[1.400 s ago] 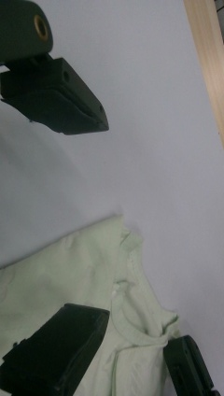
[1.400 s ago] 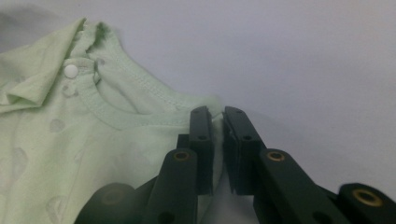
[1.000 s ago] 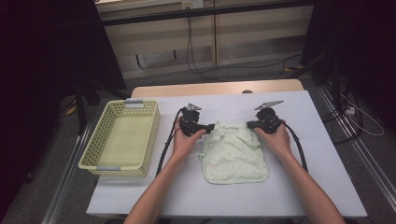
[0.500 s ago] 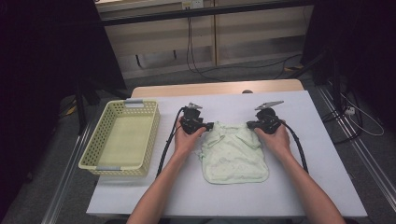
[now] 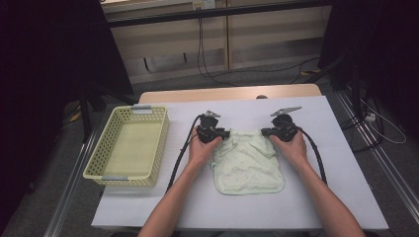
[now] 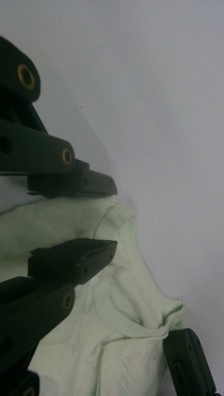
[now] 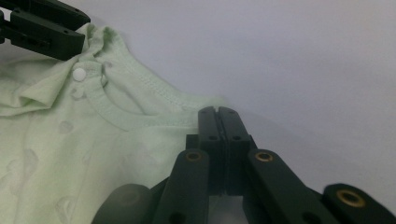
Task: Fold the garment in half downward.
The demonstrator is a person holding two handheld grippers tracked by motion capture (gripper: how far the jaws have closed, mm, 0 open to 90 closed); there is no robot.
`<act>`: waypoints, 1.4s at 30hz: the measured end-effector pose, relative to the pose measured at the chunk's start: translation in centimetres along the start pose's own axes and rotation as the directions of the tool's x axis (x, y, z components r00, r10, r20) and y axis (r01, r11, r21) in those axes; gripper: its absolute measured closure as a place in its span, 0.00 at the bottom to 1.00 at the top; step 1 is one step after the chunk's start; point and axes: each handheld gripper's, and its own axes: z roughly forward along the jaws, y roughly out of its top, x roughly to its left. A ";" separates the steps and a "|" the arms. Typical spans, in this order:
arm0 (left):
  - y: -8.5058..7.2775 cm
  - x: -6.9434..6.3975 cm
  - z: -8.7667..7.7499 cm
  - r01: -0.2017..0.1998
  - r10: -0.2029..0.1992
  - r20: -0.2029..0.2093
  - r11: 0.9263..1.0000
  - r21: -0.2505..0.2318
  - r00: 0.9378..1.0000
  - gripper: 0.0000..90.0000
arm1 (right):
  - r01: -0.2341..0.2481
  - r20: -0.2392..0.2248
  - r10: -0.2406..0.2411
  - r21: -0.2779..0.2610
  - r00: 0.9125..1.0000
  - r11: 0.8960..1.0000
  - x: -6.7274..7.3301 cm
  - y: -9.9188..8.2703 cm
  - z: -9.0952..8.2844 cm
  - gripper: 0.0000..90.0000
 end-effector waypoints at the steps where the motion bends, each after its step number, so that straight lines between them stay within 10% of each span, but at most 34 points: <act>1: 0.0 0.0 0.0 -0.005 0.005 -0.011 1.000 0.001 1.000 0.81 | 0.002 0.001 -0.002 0.001 1.000 1.000 0.0 0.0 0.0 1.00; 7: -0.1 0.1 -0.1 0.005 -0.006 0.012 1.000 0.004 1.000 0.98 | 0.002 0.009 -0.002 0.004 1.000 1.000 0.2 0.1 0.0 1.00; 42: 1.6 0.2 -2.9 0.011 -0.005 0.039 0.989 -0.146 0.999 0.99 | -0.024 -0.002 0.024 -0.143 1.000 0.989 -0.3 1.5 -2.8 1.00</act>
